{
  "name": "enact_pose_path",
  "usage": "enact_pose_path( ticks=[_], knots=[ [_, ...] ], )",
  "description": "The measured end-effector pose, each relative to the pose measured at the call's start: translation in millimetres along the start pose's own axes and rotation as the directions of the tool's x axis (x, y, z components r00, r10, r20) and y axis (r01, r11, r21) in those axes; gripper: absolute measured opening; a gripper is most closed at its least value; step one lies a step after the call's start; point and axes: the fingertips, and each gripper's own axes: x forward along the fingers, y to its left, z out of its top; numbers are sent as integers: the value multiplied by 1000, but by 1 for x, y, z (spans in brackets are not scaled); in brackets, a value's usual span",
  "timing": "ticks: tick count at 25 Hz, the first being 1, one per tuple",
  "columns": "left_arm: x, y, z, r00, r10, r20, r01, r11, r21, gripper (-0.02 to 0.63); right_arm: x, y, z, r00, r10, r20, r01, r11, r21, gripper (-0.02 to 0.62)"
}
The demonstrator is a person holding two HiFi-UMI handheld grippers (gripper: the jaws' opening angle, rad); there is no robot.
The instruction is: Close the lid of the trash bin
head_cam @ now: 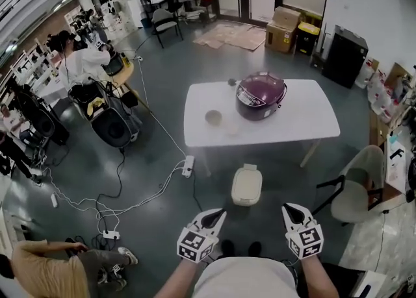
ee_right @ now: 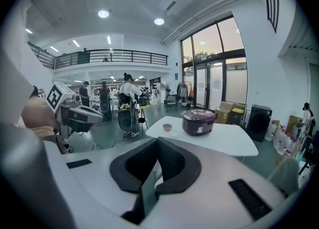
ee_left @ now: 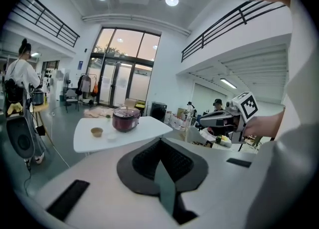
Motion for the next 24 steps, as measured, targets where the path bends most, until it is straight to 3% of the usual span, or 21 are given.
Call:
enact_pose_path(
  ticks=[10,24],
  knots=[
    [-5,-6,0,998,65,17,-64,997,-33,12,-3,-10,1,999,35,17,-35,999,7,11],
    [-8,-13,-1,995,91,34,-89,994,-56,12,-11,-3,0,996,89,28,-89,996,3,12]
  ],
)
